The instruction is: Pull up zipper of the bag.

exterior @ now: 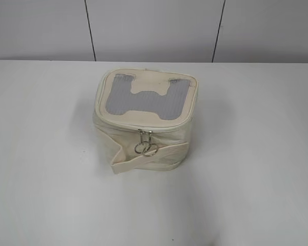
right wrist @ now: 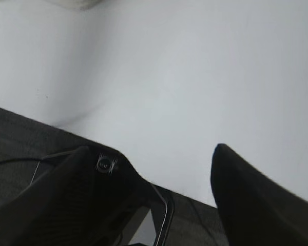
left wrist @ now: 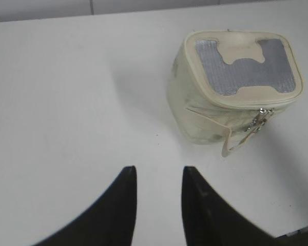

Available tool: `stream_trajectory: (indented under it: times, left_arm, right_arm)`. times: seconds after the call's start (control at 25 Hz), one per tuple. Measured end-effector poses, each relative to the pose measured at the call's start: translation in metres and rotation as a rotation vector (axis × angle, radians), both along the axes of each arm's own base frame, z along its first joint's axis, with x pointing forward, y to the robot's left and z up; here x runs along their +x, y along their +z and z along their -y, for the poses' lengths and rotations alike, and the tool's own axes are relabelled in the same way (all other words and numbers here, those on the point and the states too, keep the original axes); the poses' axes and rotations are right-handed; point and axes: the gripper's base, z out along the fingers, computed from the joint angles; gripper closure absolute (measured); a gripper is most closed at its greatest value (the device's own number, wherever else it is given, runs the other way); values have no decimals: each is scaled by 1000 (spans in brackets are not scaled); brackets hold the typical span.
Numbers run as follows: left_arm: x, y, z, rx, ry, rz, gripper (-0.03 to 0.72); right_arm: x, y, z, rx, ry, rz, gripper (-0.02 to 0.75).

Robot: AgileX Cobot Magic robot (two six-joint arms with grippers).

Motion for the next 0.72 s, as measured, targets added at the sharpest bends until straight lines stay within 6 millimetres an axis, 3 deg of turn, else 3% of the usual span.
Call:
stream_trajectory:
  times: [0.16,0.32,0.52,0.72]
  left_arm:
    - [-68,-9,-30,-23,83,100,452]
    - [-100,-23,-48,-5,144,196,452]
    - [-93,-41,-46,20,145,144,452]
    - [-82,-56,-40,55,94,124,452]
  right_arm:
    - [-47,18,9,19,-37,229,187]
    - [-84,15,19,8,-86,394,189]
    - [-98,-18,24,-23,-109,410,190]
    - [-102,-23,25,-21,-115,426,190]
